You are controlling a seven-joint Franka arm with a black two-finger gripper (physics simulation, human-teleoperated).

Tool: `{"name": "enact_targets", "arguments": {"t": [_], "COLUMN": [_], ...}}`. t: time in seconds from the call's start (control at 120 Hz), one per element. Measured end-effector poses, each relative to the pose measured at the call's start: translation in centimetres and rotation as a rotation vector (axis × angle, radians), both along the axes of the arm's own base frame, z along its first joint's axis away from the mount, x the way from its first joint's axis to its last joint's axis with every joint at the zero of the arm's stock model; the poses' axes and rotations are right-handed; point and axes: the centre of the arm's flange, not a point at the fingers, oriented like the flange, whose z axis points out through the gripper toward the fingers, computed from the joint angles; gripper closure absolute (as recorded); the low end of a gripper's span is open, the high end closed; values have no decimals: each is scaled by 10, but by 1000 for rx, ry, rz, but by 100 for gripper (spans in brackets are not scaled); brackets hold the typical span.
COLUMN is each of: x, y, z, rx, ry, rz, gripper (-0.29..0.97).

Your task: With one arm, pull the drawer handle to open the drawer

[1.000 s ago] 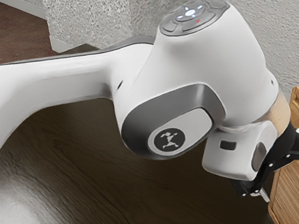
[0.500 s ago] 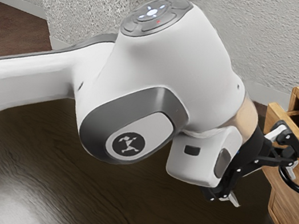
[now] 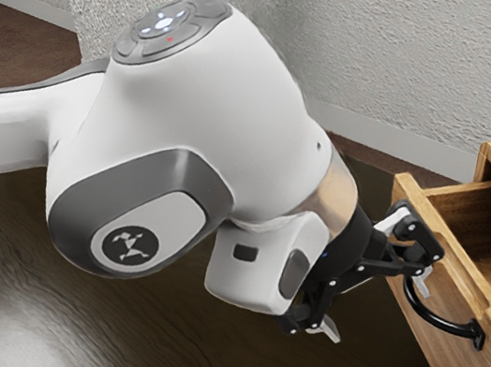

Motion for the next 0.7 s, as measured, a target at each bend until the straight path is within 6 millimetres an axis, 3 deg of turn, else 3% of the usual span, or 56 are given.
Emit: {"name": "enact_targets", "arguments": {"t": [0.7], "x": [-41], "y": [34], "z": [-3], "rx": [-4], "ry": [-12], "rz": [30], "gripper": [0]}}
